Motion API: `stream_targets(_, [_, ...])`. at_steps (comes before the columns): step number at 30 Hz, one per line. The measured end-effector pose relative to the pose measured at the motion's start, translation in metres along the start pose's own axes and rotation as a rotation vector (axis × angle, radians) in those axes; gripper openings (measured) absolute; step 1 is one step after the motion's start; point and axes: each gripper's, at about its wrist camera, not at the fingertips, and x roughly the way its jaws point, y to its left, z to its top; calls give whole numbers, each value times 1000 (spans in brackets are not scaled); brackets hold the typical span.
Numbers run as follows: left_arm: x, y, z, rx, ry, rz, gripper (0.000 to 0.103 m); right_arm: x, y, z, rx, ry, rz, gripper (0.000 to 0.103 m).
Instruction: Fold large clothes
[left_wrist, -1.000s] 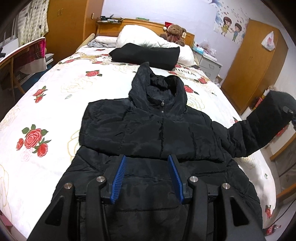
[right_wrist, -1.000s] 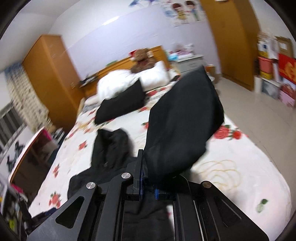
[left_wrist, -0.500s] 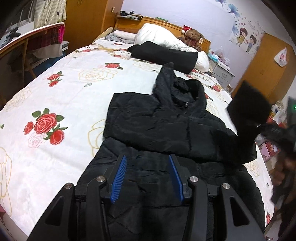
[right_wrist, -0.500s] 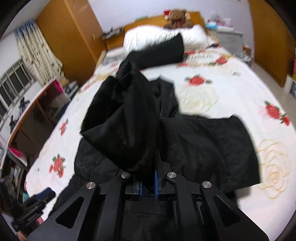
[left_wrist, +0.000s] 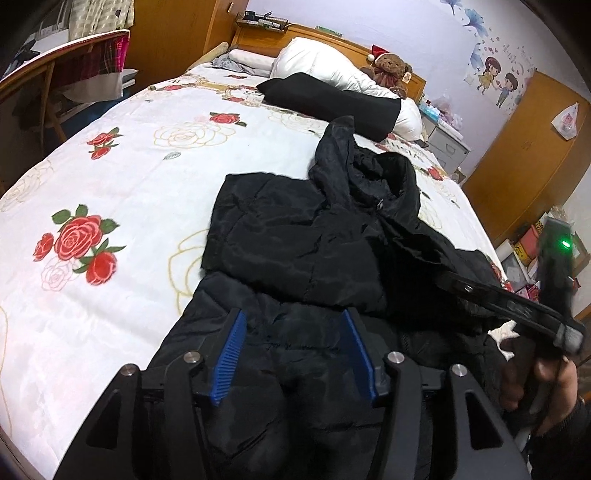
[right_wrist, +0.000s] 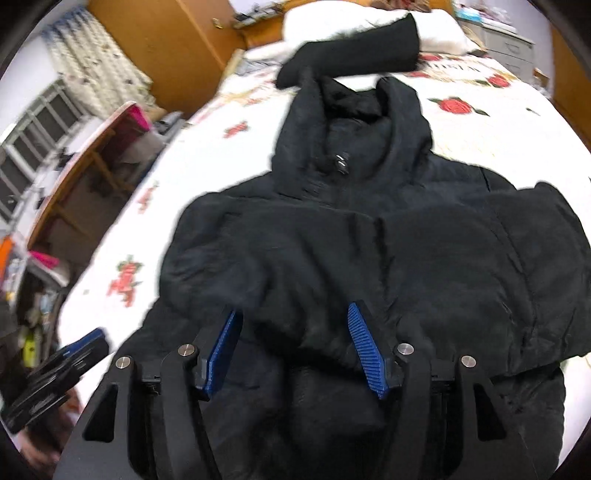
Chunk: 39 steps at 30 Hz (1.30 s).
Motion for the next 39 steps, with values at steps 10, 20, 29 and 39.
stream_targets(10, [36, -59, 33, 58, 33, -131, 71, -77, -66, -8, 72, -165, -86, 60])
stream_targets(20, [140, -97, 34, 85, 198, -149, 12, -100, -160, -13, 220, -192, -240, 35])
stream_targets(29, [144, -70, 40, 102, 131, -10, 8, -7, -154, -9, 165, -41, -216, 28])
stream_targets(39, [109, -63, 46, 80, 94, 2, 13, -41, -151, 4, 144, -68, -203, 28])
